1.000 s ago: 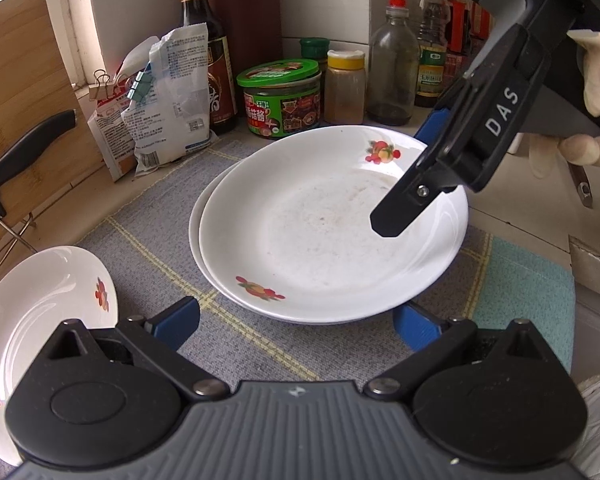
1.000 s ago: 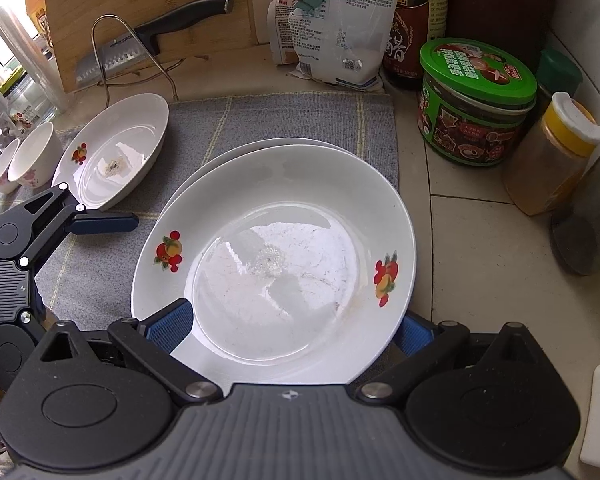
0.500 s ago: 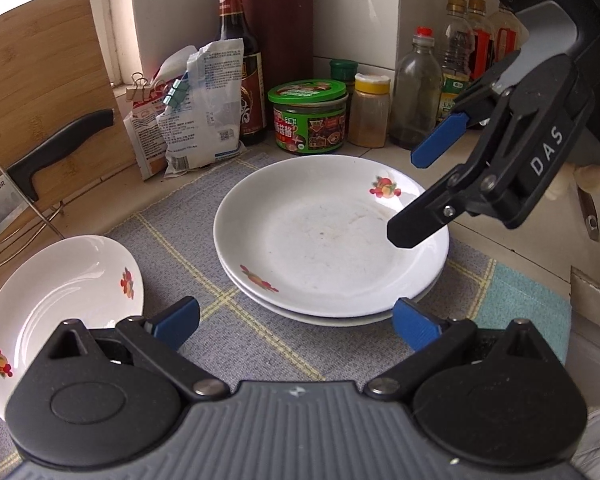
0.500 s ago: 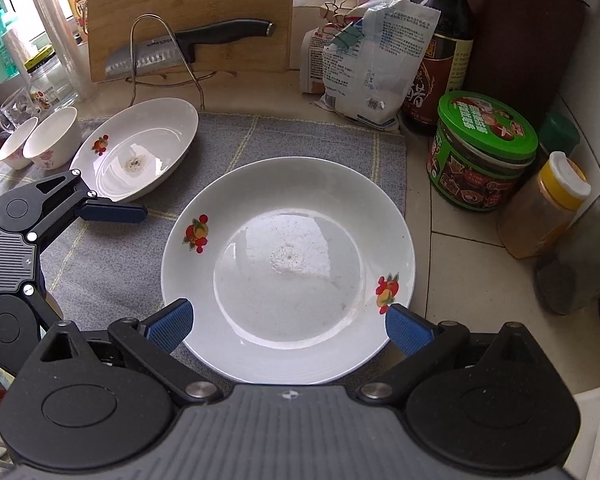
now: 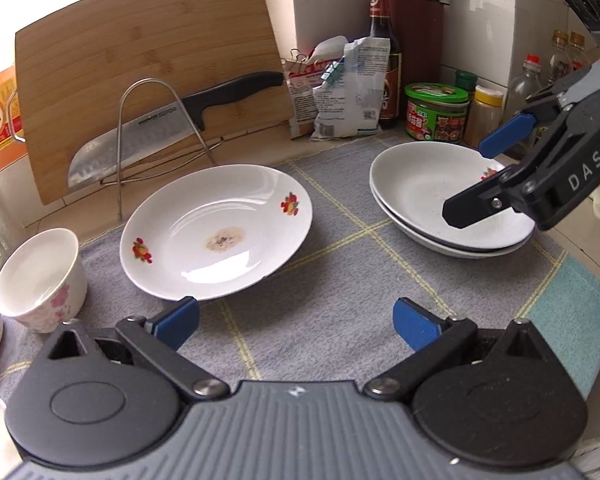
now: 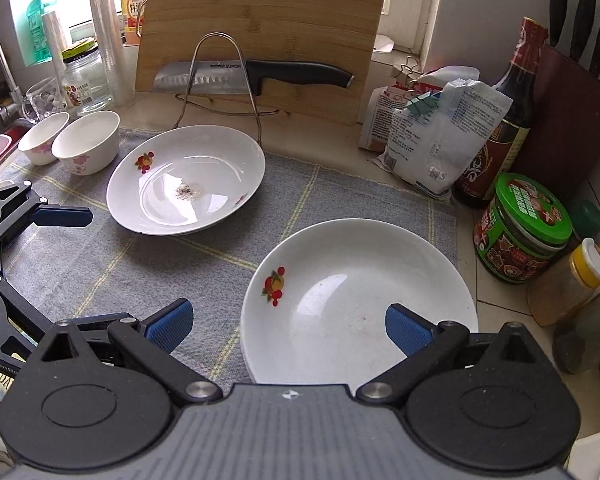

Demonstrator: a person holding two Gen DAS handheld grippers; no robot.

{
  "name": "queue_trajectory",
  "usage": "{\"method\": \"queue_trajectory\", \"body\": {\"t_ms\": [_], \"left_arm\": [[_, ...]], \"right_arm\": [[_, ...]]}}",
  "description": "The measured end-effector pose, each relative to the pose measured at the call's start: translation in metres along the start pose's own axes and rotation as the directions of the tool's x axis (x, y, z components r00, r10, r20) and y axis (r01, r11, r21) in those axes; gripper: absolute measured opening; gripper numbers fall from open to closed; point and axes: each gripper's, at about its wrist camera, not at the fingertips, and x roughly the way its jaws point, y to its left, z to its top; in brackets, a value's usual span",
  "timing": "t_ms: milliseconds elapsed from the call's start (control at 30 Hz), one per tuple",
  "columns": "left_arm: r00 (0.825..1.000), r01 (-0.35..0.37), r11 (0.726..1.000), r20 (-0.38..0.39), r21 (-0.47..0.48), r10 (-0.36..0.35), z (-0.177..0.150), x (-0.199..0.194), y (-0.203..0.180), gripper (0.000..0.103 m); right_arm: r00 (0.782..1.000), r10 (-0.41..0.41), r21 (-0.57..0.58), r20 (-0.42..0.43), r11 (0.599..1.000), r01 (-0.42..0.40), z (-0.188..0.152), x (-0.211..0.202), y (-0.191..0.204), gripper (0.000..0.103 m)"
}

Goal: Organize plates and bowls
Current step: 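Move the right tool toward the stained white floral plate by the cutting board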

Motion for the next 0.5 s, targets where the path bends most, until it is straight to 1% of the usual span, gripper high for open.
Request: {"method": "queue_trajectory", "body": {"t_ms": [100,200,333,400,500], "left_arm": [[1.000,-0.007,1.000,0.003,-0.017,0.007,-0.011,-0.008,0.014,0.102],[1.000,-0.020,1.000,0.016,-0.004,0.020,-0.020,-0.014,0.023,0.102],[1.000,0.001,1.000,0.026,0.019,-0.001,-0.029,-0.017,0.032,0.102],[1.000,0.015,1.000,0.017,0.028,-0.015,-0.033,-0.016,0.034,0.102],[1.000,0.010,1.000,0.004,0.027,-0.010,-0.036,-0.013,0.035,0.102]], "right_arm": [[1.000,0.003,-0.006,0.007,1.000,-0.003,0.005,0.001,0.019,0.103],[1.000,-0.014,-0.003,0.017,1.000,0.014,0.010,0.001,0.038,0.103],[0.999,-0.051,0.019,0.021,0.999,0.050,0.011,0.001,0.059,0.103],[0.997,-0.068,0.029,0.022,0.997,0.067,0.009,-0.001,0.067,0.103],[0.997,-0.081,0.041,0.019,0.996,0.080,0.007,-0.004,0.076,0.103]]}}
